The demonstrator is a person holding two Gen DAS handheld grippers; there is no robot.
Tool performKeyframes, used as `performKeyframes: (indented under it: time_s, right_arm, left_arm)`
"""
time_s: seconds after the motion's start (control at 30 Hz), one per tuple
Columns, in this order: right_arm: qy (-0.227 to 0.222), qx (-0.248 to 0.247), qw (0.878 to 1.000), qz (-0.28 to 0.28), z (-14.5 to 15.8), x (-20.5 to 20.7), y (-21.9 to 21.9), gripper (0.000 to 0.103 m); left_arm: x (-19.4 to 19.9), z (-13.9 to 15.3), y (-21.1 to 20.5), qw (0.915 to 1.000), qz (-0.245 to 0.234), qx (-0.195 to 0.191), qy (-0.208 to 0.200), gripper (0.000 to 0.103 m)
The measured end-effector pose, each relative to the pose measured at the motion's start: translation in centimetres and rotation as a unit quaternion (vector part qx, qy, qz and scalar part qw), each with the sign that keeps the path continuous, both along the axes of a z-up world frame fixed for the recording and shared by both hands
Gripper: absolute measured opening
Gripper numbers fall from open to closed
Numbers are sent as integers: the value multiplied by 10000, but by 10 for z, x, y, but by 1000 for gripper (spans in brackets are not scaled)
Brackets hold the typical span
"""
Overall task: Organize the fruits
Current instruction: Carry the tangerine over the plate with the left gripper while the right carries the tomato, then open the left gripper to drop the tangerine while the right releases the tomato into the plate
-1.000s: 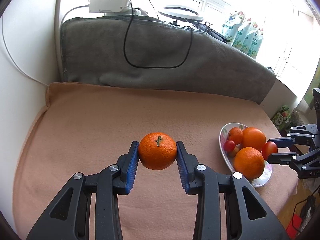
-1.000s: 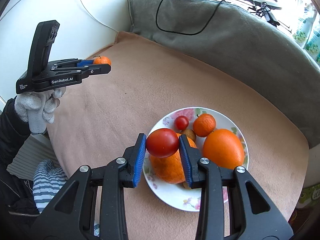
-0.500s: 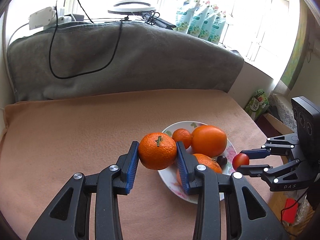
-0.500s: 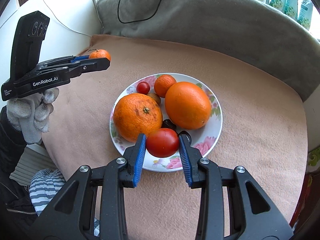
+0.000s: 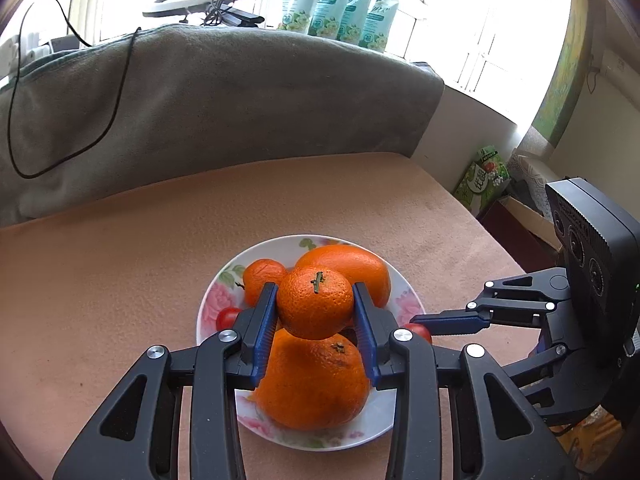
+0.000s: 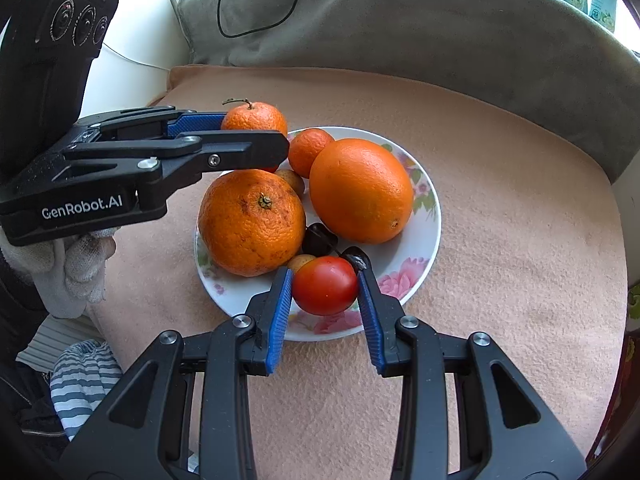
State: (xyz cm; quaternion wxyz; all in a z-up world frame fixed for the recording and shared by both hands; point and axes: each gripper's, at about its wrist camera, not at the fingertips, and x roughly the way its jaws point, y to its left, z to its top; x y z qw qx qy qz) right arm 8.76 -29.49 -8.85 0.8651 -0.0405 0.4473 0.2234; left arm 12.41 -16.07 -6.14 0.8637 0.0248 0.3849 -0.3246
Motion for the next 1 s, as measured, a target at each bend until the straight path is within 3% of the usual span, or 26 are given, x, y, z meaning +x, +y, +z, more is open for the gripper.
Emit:
performKeyframes:
  time_s: [0.17, 0.3, 0.43, 0.6, 0.7, 0.8, 1.0]
  right_arm:
    - [12, 120, 9999, 3, -4, 2, -2, 35]
    - [-44, 150, 9999, -28, -6, 3, -3, 35]
    - [-83, 269, 9996, -57, -3, 2, -6, 48]
    - [-218, 372, 9990, -149, 5, -8, -10, 49]
    - [-288, 484, 9982, -223, 11, -15, -12, 49]
    - [-418, 556, 9971, -301, 15, -28, -14, 49]
    - [-711, 677, 9922, -770, 26, -57, -20, 69]
  left_arm:
    - [-3, 0, -6, 9999, -74, 71, -40, 36]
    - [-6, 3, -9, 9999, -93, 72, -98, 44]
    - [-8, 7, -8, 9999, -74, 57, -144, 44]
    - [-12, 13, -3, 9998, 7, 13, -195, 44]
    - [-19, 19, 6, 9997, 75, -45, -245, 52]
    - [-28, 24, 15, 9993, 164, -83, -324, 53]
    - [-51, 31, 39, 9979, 447, -114, -449, 61]
